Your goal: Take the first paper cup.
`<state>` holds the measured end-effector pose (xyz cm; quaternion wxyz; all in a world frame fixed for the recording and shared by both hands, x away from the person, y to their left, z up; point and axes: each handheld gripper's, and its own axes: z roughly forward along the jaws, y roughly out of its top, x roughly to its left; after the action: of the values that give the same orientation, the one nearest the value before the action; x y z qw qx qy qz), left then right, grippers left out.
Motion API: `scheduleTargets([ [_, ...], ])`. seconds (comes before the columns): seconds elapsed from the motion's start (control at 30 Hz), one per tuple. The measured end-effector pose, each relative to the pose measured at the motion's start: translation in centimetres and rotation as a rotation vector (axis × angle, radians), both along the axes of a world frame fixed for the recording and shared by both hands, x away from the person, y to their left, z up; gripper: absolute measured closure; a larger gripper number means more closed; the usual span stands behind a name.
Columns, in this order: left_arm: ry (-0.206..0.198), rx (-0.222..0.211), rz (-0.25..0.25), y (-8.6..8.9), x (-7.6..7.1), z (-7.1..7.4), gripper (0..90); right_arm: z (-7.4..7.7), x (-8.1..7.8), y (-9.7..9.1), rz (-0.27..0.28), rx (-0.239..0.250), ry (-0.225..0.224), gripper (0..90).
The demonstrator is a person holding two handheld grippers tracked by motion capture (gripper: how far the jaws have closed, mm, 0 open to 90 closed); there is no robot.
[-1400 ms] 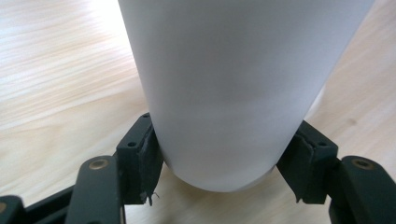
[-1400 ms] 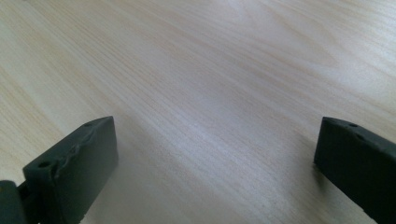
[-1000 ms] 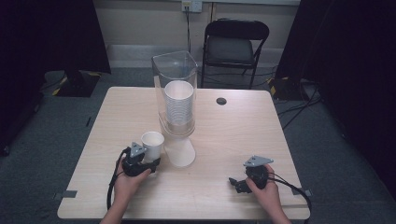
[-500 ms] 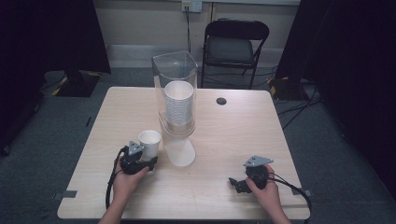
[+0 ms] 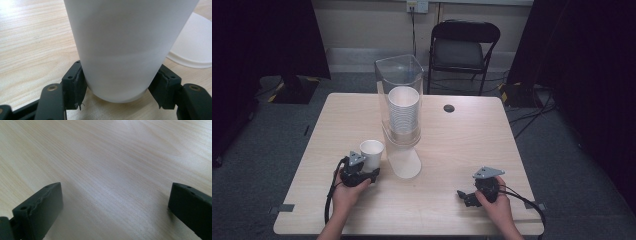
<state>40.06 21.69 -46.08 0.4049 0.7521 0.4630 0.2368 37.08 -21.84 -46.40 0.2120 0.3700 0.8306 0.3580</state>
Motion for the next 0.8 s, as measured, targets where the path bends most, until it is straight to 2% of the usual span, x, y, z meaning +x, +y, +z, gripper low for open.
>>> scheduleTargets([
  [0.13,0.007,0.013,-0.002,0.02,0.07,-0.14,35.9,0.00,0.00,0.00,0.000,0.000,0.000,0.0],
  [0.33,0.015,0.010,-0.005,-0.05,0.06,-0.40,35.9,0.00,0.00,0.00,0.000,0.000,0.000,0.0],
  [0.57,-0.006,0.016,-0.005,-0.09,-0.06,-0.62,35.5,0.00,0.00,0.00,0.000,0.000,0.000,0.0],
  [0.6,-0.010,0.037,-0.012,-0.14,-0.13,-0.61,35.4,0.00,0.00,0.00,0.000,0.000,0.000,0.0],
  [0.8,-0.013,0.043,-0.024,-0.11,-0.20,-0.64,35.6,0.00,0.00,0.00,0.000,0.000,0.000,0.0],
])
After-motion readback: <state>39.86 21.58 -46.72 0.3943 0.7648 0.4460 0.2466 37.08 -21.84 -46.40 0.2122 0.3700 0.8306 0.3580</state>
